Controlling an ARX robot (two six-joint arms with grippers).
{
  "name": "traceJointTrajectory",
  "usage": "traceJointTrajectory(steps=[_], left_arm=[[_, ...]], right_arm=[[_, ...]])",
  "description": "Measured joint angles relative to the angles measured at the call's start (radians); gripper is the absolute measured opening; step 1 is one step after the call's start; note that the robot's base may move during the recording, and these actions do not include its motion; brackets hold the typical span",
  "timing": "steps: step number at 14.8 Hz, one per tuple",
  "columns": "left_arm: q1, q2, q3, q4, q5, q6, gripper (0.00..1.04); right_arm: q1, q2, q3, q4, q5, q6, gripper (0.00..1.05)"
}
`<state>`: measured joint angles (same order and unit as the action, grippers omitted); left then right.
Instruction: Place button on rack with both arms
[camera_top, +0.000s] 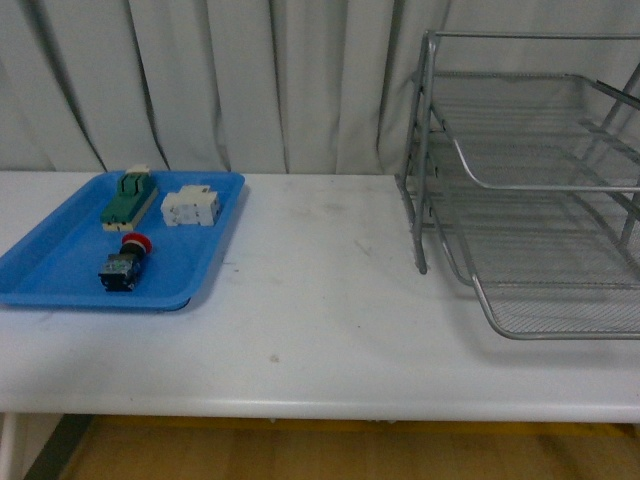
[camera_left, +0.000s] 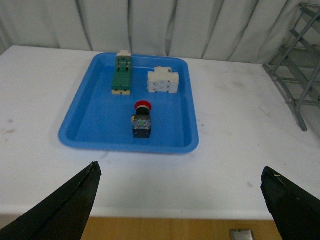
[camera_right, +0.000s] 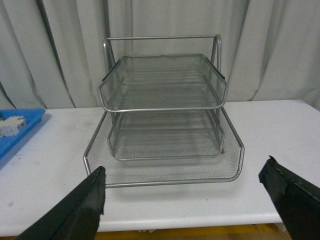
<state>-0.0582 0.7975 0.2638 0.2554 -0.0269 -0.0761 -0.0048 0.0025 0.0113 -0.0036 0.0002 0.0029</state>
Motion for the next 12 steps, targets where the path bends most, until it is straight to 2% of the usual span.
traceJointTrajectory(steps=[1, 2, 3, 8, 12], left_arm=[[0.024, 0.195, 0.076, 0.097, 0.045, 0.015, 0.98], [0.037, 0.354, 0.154, 0.16, 0.072, 0.038, 0.98], [0.045, 0.486, 0.232, 0.161, 0.079, 0.055, 0.98], [0.09, 1.086, 0.676, -0.008, 0.121, 0.129, 0.98], [0.102, 1.306, 0.919, -0.126, 0.152, 0.128, 0.98]], right_arm=[[0.0, 0.0, 0.0, 0.0, 0.0, 0.0, 0.99], [0.0, 0.0, 0.0, 0.0, 0.0, 0.0, 0.97], [0.0, 0.0, 0.0, 0.0, 0.0, 0.0, 0.98], [0.0, 0.0, 0.0, 0.0, 0.0, 0.0, 0.98], [0.0, 0.0, 0.0, 0.0, 0.0, 0.0, 0.98]])
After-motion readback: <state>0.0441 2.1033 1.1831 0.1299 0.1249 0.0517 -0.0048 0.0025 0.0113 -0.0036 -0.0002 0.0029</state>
